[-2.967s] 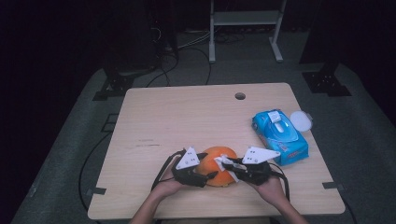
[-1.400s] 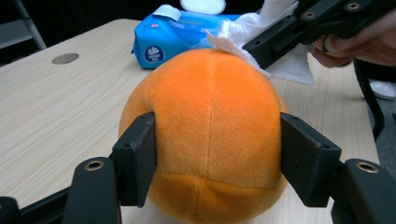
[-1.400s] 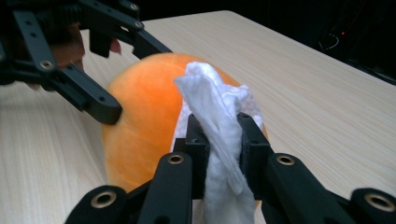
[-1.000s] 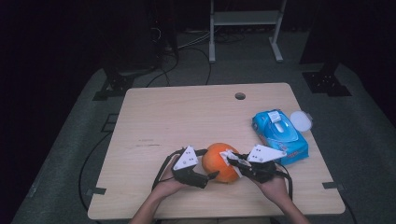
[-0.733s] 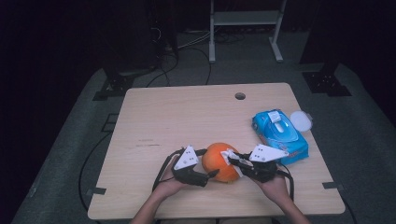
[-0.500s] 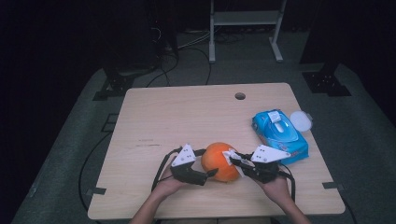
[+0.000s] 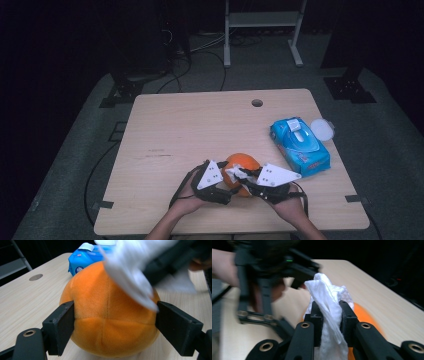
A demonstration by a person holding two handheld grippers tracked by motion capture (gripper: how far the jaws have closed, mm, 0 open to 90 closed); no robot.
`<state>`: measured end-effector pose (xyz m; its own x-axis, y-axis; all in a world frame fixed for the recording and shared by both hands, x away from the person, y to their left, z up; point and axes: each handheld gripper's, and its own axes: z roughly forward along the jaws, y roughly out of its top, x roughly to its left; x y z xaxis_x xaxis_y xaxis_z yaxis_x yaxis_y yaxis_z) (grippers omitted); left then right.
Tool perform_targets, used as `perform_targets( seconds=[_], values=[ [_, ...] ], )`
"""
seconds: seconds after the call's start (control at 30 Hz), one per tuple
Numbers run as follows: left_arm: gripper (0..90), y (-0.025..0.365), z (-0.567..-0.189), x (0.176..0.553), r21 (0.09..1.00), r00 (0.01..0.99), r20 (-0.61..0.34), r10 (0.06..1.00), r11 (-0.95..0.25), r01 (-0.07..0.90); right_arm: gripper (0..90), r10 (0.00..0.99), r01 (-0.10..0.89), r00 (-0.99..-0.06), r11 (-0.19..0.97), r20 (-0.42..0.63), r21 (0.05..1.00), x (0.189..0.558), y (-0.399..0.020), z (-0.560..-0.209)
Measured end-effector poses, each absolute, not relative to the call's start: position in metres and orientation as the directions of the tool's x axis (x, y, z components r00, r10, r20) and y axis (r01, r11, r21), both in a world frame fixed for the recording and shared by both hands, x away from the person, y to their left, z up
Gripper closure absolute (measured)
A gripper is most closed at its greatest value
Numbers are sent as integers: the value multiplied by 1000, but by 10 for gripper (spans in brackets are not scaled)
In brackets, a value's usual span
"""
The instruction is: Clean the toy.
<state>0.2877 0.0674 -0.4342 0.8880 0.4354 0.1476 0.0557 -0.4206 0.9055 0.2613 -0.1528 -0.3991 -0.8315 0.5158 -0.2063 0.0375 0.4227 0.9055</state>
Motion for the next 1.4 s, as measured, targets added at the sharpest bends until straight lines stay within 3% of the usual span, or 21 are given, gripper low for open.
perform_targets(
  seconds=[0.17,0.33,0.57,0.7,0.83,1.1,1.23,1.33,1.4],
  values=[
    [178,72,-435,290,910,890,119,440,-407,80,754,587,84,-785,417,-197,905,272,-175,-400],
    [179,70,-433,292,914,885,84,458,-390,115,753,577,83,-792,422,-197,903,266,-174,-403],
    [205,59,-432,278,891,885,222,409,-454,-14,756,499,28,-838,442,-220,897,254,-144,-398],
    [206,55,-433,272,873,887,280,366,-482,-77,758,528,48,-823,434,-211,900,258,-146,-393],
    [211,55,-434,270,879,901,275,337,-468,-93,758,577,81,-795,403,-185,911,266,-166,-390],
    [203,55,-435,276,901,902,201,381,-434,-17,759,605,146,-789,362,-113,920,275,-188,-397],
    [130,55,-431,281,913,909,73,409,-394,104,761,581,160,-809,360,-87,919,271,-179,-397],
    [121,54,-433,284,902,901,75,427,-413,121,761,527,165,-848,376,-63,912,265,-163,-398],
    [162,55,-436,284,898,899,102,425,-428,100,761,504,140,-858,414,-98,900,262,-151,-398]
  ],
)
